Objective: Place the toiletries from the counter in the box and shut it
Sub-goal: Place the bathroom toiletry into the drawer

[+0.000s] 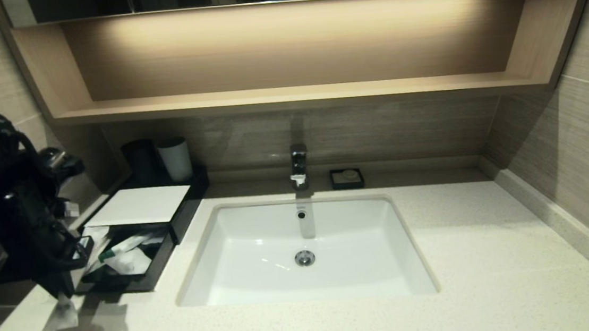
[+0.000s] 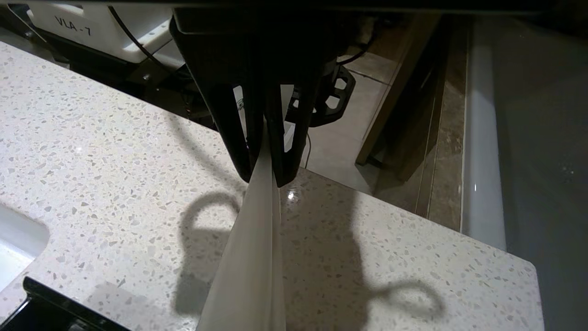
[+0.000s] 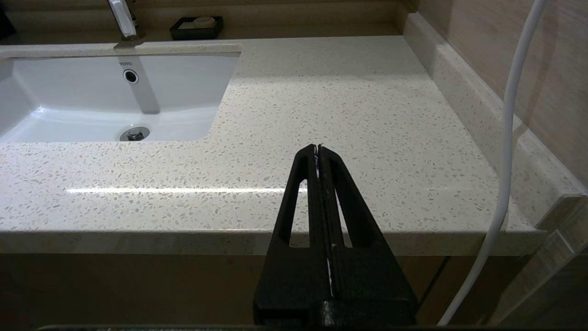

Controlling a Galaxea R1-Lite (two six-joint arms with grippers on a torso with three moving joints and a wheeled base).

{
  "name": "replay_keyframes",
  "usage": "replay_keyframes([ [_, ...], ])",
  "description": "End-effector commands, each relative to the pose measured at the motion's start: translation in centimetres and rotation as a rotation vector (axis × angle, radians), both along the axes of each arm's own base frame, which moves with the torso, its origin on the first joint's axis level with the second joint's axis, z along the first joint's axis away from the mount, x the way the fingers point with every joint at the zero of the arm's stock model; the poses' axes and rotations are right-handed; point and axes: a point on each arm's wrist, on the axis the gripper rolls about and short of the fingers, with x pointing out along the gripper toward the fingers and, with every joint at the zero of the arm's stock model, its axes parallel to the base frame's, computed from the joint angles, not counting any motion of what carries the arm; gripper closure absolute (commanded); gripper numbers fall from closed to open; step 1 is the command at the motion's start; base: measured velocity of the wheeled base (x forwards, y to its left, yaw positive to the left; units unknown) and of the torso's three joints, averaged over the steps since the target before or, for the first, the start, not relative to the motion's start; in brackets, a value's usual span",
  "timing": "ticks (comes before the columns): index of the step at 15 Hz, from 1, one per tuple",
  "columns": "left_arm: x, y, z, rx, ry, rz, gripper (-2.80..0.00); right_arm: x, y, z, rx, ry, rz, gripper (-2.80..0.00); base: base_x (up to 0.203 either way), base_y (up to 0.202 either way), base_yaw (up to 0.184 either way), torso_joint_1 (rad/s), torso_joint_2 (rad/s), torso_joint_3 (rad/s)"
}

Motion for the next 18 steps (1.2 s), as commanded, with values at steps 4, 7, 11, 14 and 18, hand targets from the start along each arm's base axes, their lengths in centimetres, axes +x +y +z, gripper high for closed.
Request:
replay_keyframes([
  [4, 1.0, 1.9, 0.4, -0.008, 0.062, 0.009, 0.0, 0.0, 0.0, 0.0, 0.0, 0.001, 0.0, 0.0, 0.0, 0.0, 0.0, 0.0, 0.0, 0.0],
  [7, 1.4, 1.9, 0.3, -0.019, 0.091, -0.026, 0.0, 0.0, 0.0, 0.0, 0.0, 0.001, 0.0, 0.0, 0.0, 0.0, 0.0, 0.0, 0.0, 0.0],
  [11, 2.8, 2.2, 0.1, -0.026, 0.117, -0.052, 0.0, 0.0, 0.0, 0.0, 0.0, 0.0, 0.0, 0.0, 0.0, 0.0, 0.0, 0.0, 0.0, 0.0],
  [14, 3.6, 2.3, -1.3, -0.038, 0.171, -0.066, 0.0, 0.0, 0.0, 0.0, 0.0, -0.001, 0.0, 0.0, 0.0, 0.0, 0.0, 0.0, 0.0, 0.0],
  [18, 4.2, 2.2, -2.1, -0.043, 0.186, -0.076, 0.0, 0.0, 0.0, 0.0, 0.0, 0.0, 0.0, 0.0, 0.0, 0.0, 0.0, 0.0, 0.0, 0.0],
])
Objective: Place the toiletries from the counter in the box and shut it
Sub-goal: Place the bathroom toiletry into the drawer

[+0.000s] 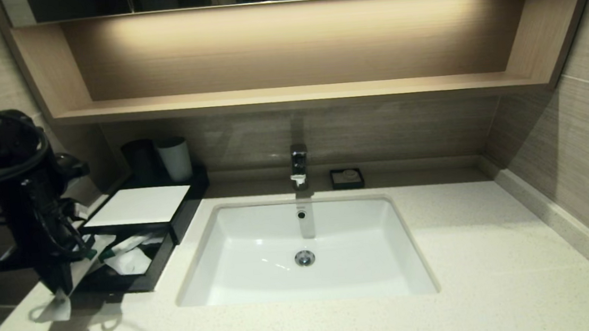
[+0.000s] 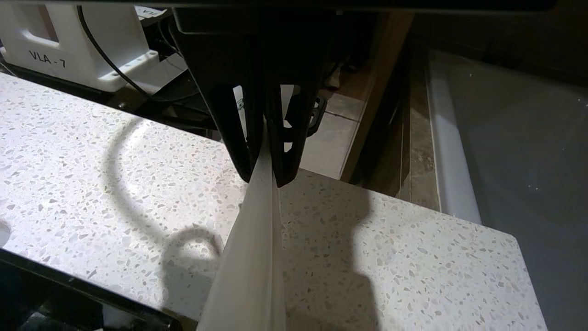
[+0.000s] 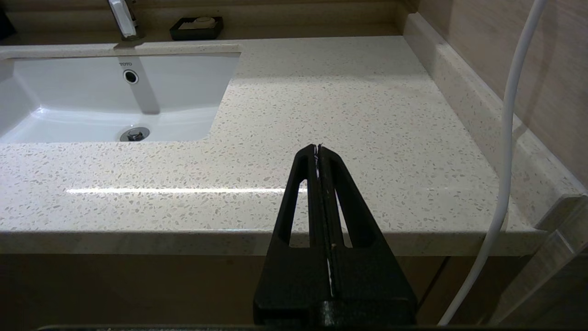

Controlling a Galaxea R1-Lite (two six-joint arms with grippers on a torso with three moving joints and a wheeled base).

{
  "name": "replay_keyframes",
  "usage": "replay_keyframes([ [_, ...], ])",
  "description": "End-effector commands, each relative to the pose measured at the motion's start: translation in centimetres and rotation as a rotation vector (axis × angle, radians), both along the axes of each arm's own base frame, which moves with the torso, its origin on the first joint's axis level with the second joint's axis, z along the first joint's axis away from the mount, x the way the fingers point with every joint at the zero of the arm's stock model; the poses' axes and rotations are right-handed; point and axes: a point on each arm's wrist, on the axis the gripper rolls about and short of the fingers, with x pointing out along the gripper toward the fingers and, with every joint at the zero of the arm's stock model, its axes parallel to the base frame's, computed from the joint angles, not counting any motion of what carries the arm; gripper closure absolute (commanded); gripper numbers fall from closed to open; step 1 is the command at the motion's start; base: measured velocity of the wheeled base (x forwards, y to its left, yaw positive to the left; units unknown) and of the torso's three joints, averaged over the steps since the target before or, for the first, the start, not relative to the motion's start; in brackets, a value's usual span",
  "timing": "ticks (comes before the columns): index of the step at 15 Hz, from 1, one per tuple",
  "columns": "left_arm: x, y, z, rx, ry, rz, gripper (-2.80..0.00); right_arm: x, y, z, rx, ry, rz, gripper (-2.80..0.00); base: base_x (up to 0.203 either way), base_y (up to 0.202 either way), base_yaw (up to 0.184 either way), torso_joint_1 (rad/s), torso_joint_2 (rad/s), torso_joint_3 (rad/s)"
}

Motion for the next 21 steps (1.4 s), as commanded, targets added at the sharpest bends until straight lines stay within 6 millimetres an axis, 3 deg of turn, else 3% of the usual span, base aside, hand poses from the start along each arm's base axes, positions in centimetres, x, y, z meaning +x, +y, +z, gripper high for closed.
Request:
replay_keyframes([
  [1, 0.4, -0.2, -0.8, -0.003, 0.026, -0.008, 0.0, 0.0, 0.0, 0.0, 0.0, 0.001, -0.001, 0.0, 0.0, 0.0, 0.0, 0.0, 0.0, 0.0],
  [9, 1.9, -0.1, -2.6, 0.0, 0.008, -0.01, 0.0, 0.0, 0.0, 0.0, 0.0, 0.001, -0.001, 0.0, 0.0, 0.0, 0.0, 0.0, 0.0, 0.0],
  [21, 2.9, 0.1, -2.4, 0.021, -0.104, -0.006, 0.0, 0.0, 0.0, 0.0, 0.0, 0.001, -0.001, 0.0, 0.0, 0.0, 0.0, 0.0, 0.0, 0.0],
])
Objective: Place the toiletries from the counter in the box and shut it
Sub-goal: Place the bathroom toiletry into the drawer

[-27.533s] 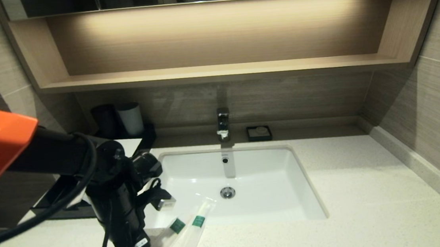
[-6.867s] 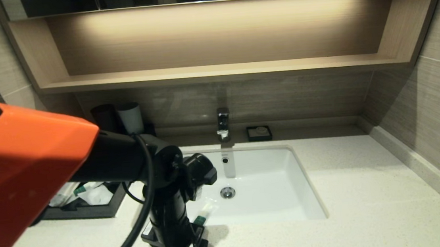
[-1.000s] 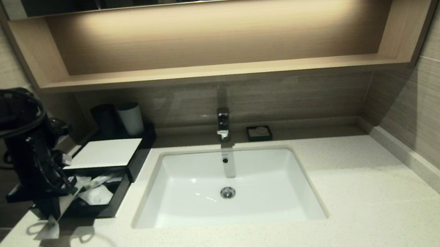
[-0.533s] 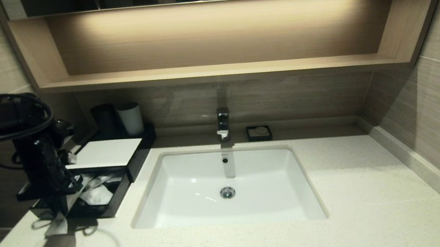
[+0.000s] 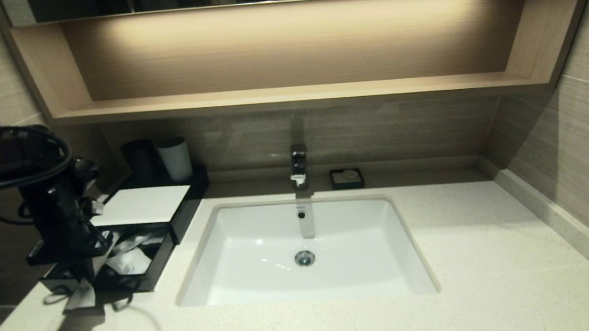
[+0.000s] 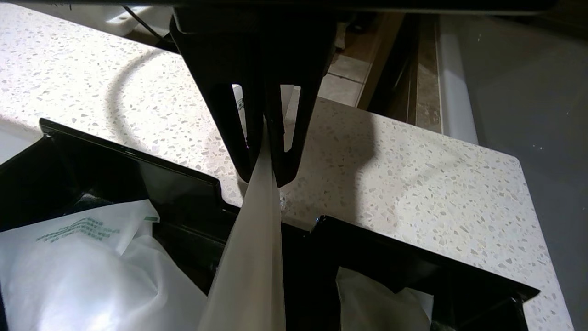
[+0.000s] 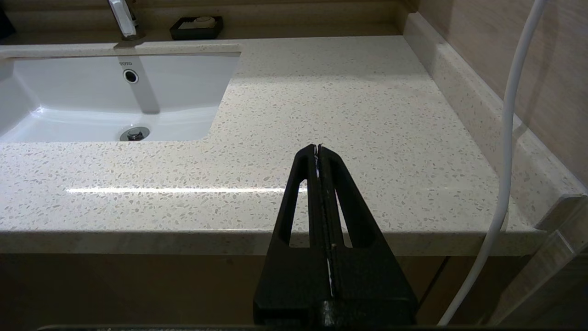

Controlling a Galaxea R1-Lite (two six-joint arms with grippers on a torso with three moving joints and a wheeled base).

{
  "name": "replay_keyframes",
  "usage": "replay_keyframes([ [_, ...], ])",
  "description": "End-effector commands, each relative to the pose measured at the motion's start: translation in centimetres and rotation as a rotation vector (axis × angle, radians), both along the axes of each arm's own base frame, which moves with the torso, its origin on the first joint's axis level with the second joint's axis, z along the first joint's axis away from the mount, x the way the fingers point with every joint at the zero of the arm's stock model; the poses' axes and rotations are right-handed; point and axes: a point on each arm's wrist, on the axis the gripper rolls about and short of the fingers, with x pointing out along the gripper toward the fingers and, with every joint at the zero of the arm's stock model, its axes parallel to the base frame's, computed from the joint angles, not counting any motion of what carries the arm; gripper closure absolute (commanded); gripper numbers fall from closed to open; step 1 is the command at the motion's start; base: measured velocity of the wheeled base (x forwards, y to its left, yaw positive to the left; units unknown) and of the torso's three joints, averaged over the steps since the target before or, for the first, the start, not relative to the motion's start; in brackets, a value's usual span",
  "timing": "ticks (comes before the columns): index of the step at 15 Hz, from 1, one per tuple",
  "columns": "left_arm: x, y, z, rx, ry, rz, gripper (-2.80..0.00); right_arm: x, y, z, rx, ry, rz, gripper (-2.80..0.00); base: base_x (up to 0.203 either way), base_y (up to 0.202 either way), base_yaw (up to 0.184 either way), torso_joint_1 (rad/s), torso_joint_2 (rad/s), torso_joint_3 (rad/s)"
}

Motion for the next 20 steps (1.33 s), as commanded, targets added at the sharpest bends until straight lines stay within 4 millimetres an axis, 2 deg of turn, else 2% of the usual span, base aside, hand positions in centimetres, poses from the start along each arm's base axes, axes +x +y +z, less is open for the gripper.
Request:
replay_keyframes([
  [1, 0.1, 0.0, 0.1, 0.005, -0.013, 0.0, 0.0, 0.0, 0.0, 0.0, 0.0, 0.001, 0.0, 0.0, 0.0, 0.0, 0.0, 0.0, 0.0, 0.0],
  [20, 2.2, 0.6, -0.6, 0.042, -0.166, 0.0, 0.0, 0.0, 0.0, 0.0, 0.0, -0.001, 0.0, 0.0, 0.0, 0.0, 0.0, 0.0, 0.0, 0.0],
])
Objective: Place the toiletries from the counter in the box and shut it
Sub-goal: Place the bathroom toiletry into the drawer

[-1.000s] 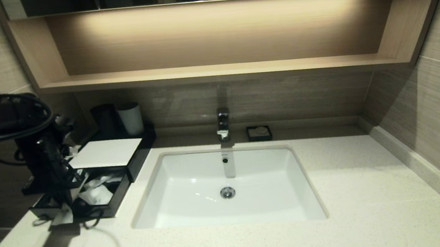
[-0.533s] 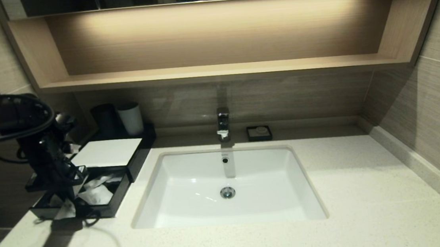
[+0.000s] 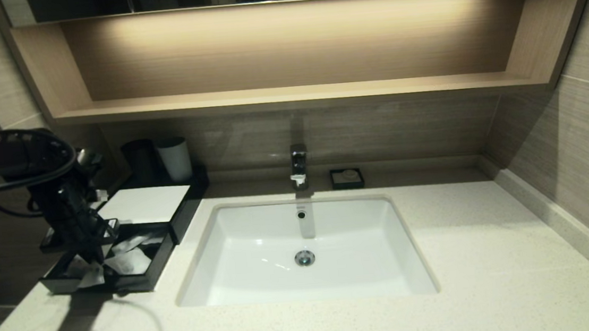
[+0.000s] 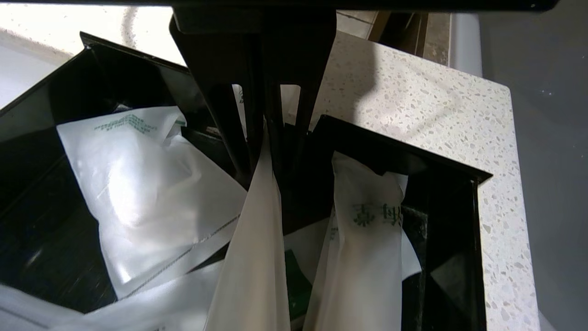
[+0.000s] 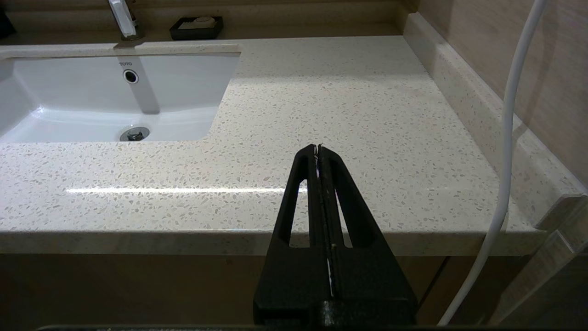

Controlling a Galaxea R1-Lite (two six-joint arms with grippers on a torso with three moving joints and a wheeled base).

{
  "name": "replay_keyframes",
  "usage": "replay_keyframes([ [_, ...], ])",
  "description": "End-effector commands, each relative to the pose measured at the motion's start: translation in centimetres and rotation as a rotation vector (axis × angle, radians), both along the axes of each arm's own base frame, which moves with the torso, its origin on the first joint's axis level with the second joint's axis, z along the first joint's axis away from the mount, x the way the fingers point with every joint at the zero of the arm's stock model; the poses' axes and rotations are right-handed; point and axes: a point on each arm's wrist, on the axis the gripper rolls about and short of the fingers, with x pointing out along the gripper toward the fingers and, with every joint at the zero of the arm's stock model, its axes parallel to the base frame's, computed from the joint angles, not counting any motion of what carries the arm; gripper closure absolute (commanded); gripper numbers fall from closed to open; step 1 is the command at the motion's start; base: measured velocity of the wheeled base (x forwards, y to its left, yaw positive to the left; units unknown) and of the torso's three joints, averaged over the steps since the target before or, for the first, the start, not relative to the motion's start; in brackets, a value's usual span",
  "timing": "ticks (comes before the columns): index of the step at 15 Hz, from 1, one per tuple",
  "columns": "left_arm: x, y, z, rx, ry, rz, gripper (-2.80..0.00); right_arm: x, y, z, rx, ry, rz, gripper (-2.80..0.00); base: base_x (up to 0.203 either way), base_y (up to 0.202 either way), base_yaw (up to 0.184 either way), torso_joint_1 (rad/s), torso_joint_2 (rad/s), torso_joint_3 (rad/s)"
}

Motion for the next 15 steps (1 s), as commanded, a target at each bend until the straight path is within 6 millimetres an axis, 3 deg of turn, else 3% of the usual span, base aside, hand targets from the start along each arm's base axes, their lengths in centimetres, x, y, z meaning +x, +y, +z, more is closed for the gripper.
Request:
replay_keyframes([
  [1, 0.2, 0.2, -0.2, 0.002, -0.005, 0.005, 0.0, 0.0, 0.0, 0.0, 0.0, 0.001, 0.0, 0.0, 0.0, 0.0, 0.0, 0.0, 0.0, 0.0],
  [15, 1.7, 0.7, -0.6, 0.08, -0.114, 0.022, 0.0, 0.0, 0.0, 0.0, 0.0, 0.001, 0.0, 0.0, 0.0, 0.0, 0.0, 0.0, 0.0, 0.0],
])
